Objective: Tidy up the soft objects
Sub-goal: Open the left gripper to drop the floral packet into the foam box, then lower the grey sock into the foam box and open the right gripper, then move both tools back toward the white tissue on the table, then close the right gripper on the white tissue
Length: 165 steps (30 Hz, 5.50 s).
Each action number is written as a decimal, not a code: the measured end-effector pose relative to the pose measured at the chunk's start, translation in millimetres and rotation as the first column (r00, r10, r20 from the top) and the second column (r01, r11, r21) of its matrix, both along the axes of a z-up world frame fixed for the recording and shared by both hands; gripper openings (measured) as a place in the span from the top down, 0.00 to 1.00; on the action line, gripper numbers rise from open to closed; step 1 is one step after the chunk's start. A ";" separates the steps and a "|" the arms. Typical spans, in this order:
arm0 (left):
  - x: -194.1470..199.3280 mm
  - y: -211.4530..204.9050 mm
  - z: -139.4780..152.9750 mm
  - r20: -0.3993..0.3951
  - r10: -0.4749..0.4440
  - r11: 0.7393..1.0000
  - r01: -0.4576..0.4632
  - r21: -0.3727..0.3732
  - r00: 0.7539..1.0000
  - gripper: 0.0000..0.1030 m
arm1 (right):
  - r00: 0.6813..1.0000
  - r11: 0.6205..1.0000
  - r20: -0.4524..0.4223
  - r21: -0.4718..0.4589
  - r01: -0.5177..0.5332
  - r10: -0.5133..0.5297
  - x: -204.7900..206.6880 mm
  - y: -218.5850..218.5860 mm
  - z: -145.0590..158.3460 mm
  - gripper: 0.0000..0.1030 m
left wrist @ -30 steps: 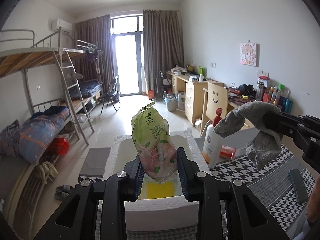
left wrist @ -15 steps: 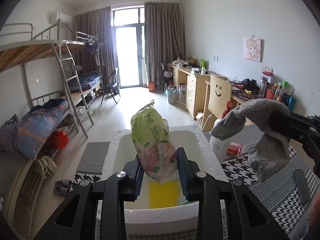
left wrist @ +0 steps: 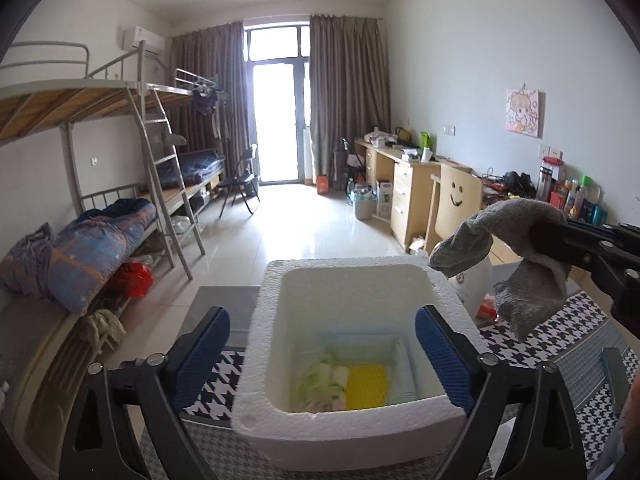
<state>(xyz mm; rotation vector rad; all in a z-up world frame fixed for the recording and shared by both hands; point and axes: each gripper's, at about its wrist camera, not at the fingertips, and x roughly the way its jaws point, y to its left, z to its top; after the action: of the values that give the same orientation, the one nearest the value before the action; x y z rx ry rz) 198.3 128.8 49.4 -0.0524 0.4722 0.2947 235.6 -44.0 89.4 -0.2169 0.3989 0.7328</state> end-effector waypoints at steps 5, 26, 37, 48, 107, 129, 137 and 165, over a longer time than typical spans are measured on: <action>-9.8 5.6 2.9 0.021 0.040 0.999 -0.040 0.009 0.999 0.01 | 1.000 1.000 -0.006 -0.002 -0.019 0.019 0.1 7.5 -2.3 0.89; -55.8 34.0 2.4 0.055 0.127 0.992 -0.127 -0.005 0.990 0.01 | 0.991 0.996 -0.098 -0.002 -0.092 0.091 3.5 37.6 -14.0 0.89; -72.7 45.9 -1.6 0.071 0.155 0.988 -0.153 -0.027 0.985 0.01 | 0.988 0.995 -0.121 -0.021 -0.097 0.094 7.6 54.7 -22.5 0.85; -75.7 43.8 -3.5 0.073 0.127 0.992 -0.125 -0.032 0.989 0.01 | 0.988 0.995 -0.128 -0.025 -0.093 0.089 0.3 56.0 -25.5 0.42; -104.2 -69.4 16.7 0.129 -0.123 0.992 0.123 0.005 0.984 0.01 | 0.997 0.994 0.008 0.075 0.077 -0.077 -74.7 -85.4 -10.2 0.06; -102.5 -101.5 -1.0 0.141 -0.216 0.975 0.220 -0.016 0.966 0.01 | 0.990 0.987 -0.007 0.073 0.143 -0.143 -82.8 -117.0 -31.4 0.06; -102.9 -105.1 -9.5 0.130 -0.220 0.974 0.225 -0.027 0.967 0.01 | 0.985 0.984 -0.015 0.054 0.170 -0.169 -85.3 -124.8 -44.3 0.06; -101.0 -115.5 -45.5 0.089 -0.228 0.971 0.233 -0.051 0.969 0.01 | 0.964 0.969 -0.101 -0.014 0.246 -0.246 -87.9 -141.4 -97.4 0.06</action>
<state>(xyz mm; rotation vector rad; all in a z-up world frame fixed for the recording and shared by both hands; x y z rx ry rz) 97.3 13.2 3.9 -0.0680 0.4006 0.0487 147.7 -185.4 -8.0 -0.1278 0.5139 0.4994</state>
